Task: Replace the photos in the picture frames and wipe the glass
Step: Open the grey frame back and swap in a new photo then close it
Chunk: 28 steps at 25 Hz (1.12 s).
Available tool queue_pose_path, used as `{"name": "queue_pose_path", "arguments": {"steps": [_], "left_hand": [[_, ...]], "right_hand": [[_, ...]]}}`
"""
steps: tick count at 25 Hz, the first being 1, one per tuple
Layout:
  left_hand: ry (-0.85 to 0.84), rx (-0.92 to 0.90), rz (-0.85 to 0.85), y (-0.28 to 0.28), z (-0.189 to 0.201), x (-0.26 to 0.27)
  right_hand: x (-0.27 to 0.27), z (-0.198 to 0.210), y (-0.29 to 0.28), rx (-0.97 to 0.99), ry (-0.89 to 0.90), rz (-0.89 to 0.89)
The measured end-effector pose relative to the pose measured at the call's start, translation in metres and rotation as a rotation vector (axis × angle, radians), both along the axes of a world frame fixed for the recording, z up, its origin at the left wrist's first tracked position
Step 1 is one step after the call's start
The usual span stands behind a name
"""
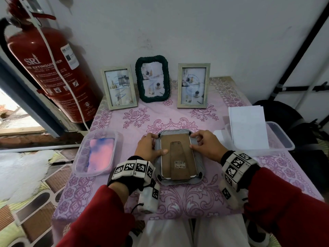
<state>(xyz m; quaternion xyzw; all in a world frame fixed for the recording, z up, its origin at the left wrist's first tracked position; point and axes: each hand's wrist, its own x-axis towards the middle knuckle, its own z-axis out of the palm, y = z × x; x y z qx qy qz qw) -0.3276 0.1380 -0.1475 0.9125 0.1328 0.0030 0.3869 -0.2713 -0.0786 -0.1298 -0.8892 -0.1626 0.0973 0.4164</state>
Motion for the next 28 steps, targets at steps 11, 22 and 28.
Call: {"name": "queue_pose_path", "arguments": {"steps": [11, 22, 28], "left_hand": [[-0.019, -0.197, 0.059, -0.0033, 0.0021, 0.0000], [-0.048, -0.188, 0.061, -0.0096, 0.0073, -0.0069], [-0.025, -0.168, 0.025, -0.0087, 0.0096, -0.0064]], "right_hand": [[0.0014, -0.0049, 0.0006, -0.019, -0.047, 0.050], [0.0034, -0.0045, -0.0010, -0.052, -0.026, 0.068], [0.0051, -0.0057, -0.0018, -0.066, -0.027, 0.069]]}}
